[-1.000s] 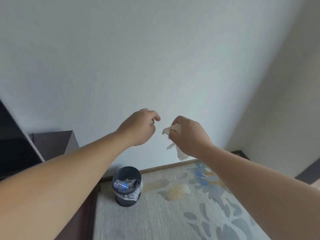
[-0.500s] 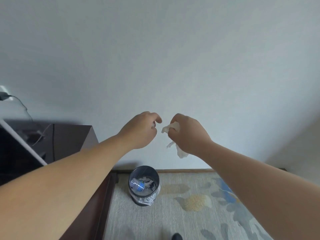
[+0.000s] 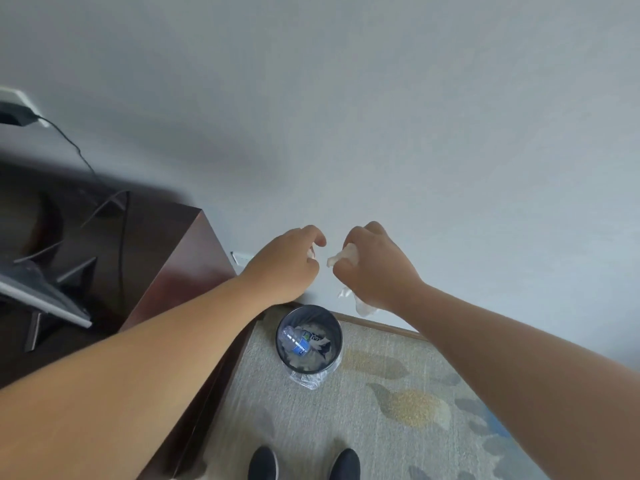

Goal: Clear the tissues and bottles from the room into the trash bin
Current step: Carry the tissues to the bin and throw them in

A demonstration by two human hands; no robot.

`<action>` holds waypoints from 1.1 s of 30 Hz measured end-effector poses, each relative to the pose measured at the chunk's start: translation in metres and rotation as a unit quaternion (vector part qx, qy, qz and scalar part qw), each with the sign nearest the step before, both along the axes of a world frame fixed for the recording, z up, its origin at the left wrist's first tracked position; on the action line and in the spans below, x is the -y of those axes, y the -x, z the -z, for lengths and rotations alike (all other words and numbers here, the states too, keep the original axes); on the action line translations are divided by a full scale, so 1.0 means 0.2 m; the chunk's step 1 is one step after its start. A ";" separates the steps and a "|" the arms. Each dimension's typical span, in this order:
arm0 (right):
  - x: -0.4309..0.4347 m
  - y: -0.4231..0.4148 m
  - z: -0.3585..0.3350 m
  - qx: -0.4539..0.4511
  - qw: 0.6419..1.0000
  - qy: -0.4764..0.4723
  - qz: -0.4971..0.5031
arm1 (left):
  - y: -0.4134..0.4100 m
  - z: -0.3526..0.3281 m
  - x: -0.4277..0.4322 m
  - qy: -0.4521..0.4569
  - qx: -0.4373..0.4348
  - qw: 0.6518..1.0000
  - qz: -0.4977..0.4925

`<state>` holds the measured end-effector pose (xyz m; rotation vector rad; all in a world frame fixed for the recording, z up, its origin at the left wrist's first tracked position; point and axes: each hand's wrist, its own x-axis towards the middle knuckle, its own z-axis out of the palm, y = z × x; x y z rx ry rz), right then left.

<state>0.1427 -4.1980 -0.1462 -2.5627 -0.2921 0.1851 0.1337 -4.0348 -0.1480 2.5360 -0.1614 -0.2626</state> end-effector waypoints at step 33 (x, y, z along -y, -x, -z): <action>-0.31 -0.33 1.53 -0.245 0.968 0.042 0.026 | -0.33 1.57 -0.23 -0.043 -0.190 0.980 0.030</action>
